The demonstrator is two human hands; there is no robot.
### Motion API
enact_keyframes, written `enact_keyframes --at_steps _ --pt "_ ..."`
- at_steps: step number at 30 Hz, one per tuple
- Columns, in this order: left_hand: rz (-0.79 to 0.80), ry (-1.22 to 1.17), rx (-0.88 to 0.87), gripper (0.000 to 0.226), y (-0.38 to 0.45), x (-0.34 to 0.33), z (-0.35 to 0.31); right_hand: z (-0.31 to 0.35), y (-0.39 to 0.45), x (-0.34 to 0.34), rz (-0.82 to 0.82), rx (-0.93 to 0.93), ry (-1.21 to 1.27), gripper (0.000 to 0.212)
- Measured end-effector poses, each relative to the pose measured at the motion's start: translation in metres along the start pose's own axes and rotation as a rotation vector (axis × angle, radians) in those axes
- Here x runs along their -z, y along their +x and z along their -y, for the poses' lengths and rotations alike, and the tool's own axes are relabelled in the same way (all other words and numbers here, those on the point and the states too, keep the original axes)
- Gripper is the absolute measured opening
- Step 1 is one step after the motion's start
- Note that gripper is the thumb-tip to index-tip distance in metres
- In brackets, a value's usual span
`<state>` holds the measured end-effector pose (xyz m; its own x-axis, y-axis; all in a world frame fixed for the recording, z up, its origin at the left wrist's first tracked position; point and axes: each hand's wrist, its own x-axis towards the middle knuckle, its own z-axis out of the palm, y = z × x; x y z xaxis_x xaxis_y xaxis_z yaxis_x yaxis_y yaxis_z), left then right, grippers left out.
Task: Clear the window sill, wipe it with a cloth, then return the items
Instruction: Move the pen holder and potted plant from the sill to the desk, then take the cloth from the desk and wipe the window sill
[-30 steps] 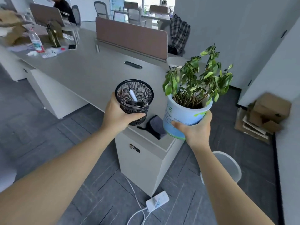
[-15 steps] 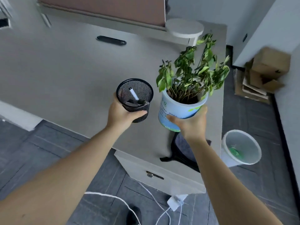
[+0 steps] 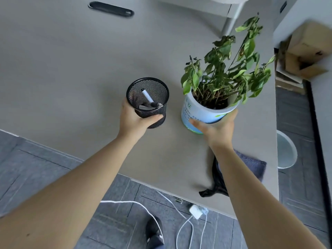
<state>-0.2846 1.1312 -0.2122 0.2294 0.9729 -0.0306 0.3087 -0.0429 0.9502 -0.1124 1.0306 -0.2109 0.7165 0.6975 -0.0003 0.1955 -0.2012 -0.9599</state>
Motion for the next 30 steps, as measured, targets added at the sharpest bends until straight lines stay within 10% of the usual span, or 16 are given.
enact_keyframes --at_steps 8,15,25,30 --pt "-0.013 -0.024 0.05 0.062 -0.016 -0.007 0.013 0.002 -0.005 0.021 0.16 -0.013 -0.134 0.11" --pt "-0.095 0.215 0.161 0.071 -0.086 -0.047 -0.012 -0.003 -0.043 0.095 0.063 -0.137 -0.583 0.069" --pt "0.322 0.38 0.27 0.021 -0.13 -0.13 -0.049 -0.035 -0.067 0.142 0.129 -0.465 -0.628 0.037" --pt "0.397 0.38 0.332 0.039 -0.109 -0.14 -0.04 -0.031 -0.062 0.13 0.086 -0.444 -0.573 0.009"
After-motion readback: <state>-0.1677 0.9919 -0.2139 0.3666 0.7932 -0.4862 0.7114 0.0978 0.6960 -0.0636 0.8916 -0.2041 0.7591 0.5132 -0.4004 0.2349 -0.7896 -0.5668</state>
